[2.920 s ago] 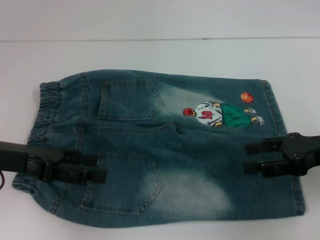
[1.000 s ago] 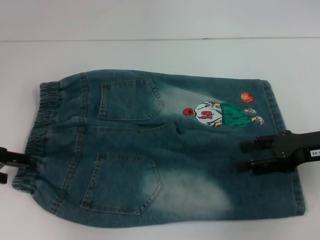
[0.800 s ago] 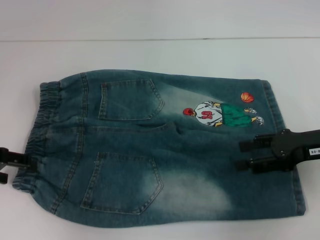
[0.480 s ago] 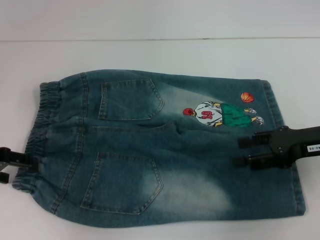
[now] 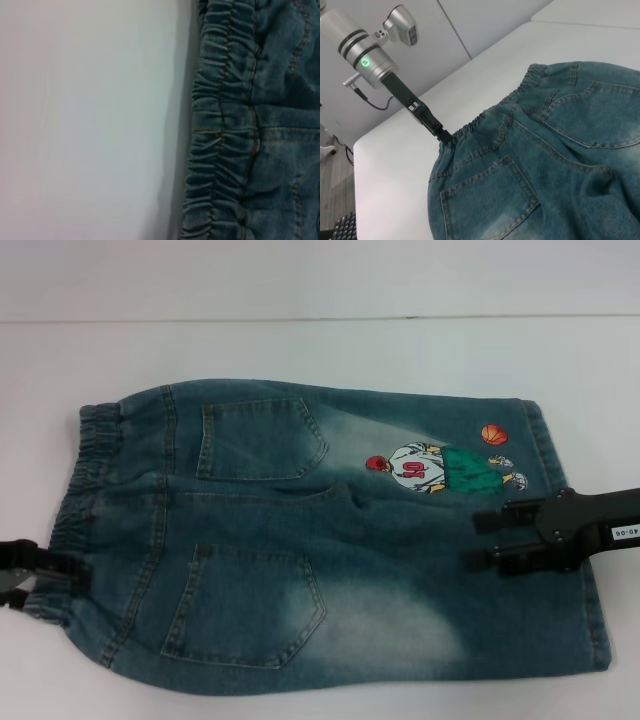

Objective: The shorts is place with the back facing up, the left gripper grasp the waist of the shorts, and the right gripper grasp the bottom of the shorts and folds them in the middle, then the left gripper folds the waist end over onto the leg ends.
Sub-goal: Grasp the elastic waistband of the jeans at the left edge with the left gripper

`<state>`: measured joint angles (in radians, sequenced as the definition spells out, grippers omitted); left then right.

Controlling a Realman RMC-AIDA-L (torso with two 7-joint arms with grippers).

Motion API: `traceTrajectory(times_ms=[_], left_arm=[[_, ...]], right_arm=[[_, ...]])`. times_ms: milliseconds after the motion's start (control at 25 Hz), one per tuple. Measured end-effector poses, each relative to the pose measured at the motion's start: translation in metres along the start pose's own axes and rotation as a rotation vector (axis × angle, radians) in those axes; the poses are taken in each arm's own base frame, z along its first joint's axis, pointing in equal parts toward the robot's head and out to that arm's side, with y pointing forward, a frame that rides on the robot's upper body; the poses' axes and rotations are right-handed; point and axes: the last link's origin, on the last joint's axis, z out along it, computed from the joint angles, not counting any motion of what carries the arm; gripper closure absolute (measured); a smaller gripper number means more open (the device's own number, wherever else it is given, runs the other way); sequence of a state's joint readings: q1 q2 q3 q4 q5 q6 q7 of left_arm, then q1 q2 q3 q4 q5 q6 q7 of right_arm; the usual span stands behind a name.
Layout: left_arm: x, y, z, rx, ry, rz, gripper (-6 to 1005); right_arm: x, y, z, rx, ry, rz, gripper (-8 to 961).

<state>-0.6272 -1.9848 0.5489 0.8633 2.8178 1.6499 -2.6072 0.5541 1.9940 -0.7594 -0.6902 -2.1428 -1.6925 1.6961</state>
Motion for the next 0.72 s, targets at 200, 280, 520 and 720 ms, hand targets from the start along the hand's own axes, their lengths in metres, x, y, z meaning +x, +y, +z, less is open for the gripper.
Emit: traceTrajectory(times_ms=[200, 280, 520, 720], left_arm=[[0.002, 0.008, 0.002, -0.007, -0.013, 0.041, 141], [0.003, 0.010, 0.004, 0.000, -0.018, 0.064, 144], [0.008, 0.014, 0.004, 0.009, -0.013, 0.088, 322], [0.010, 0.016, 0.004, 0.008, -0.011, 0.104, 449]], right_arm=[[0.000, -0.001, 0.000, 0.007, -0.001, -0.001, 176], [0.000, -0.002, 0.000, 0.011, -0.001, -0.003, 176], [-0.001, -0.002, 0.000, 0.012, -0.002, -0.002, 175], [-0.002, -0.002, 0.001, 0.011, -0.002, -0.003, 176]])
